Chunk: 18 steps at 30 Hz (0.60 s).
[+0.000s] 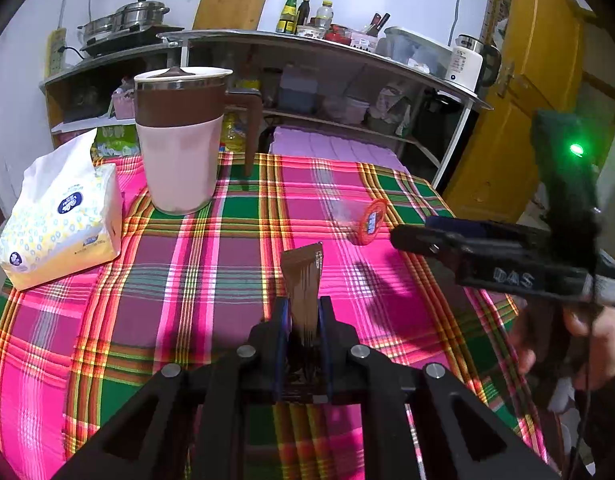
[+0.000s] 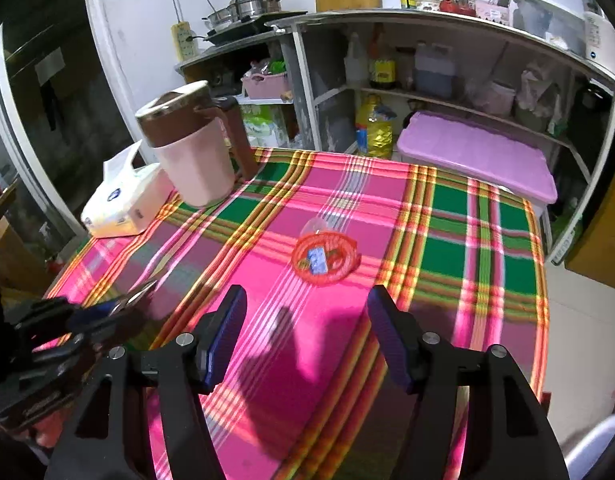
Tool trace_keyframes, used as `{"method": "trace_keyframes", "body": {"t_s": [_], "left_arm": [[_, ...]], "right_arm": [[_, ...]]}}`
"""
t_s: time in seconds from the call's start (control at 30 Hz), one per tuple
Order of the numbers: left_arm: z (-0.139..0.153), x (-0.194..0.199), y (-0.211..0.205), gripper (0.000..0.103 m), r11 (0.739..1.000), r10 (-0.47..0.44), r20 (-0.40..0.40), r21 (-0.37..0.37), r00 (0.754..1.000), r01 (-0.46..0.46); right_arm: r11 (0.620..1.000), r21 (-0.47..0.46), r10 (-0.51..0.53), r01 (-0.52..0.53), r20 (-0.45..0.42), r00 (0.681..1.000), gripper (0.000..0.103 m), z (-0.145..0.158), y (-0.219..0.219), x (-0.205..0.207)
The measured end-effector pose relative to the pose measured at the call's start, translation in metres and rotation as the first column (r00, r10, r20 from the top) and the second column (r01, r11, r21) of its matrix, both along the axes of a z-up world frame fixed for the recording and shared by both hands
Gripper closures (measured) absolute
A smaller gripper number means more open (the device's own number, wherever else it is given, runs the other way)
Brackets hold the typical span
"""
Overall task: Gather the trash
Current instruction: 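Grasp the brown wrapper with the left gripper while the right gripper grasps the red jelly cup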
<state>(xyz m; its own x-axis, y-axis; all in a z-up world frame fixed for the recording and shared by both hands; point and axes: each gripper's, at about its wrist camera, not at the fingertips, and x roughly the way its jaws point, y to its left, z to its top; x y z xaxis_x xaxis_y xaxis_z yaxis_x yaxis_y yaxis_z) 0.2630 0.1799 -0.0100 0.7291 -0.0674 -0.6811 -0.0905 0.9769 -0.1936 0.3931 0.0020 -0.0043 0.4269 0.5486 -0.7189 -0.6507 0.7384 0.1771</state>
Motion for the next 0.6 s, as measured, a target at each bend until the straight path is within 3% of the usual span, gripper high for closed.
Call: {"method": "trace_keyframes", "body": {"t_s": [0.2, 0.6], "left_arm": [[-0.005, 0.004, 0.005, 0.089, 1.0, -0.004, 0.0, -0.021, 1.0, 0.004], [-0.013, 0.009, 0.005, 0.089, 1.0, -0.011, -0.015, -0.03, 1.0, 0.01]], "right_arm": [[1.0, -0.012, 0.006, -0.006, -0.002, 1.0, 0.04, -0.012, 0.013, 0.029], [0.999, -0.043, 0.027, -0.028, -0.042, 0.999, 0.042, -0.028, 0.033, 0.049]]}}
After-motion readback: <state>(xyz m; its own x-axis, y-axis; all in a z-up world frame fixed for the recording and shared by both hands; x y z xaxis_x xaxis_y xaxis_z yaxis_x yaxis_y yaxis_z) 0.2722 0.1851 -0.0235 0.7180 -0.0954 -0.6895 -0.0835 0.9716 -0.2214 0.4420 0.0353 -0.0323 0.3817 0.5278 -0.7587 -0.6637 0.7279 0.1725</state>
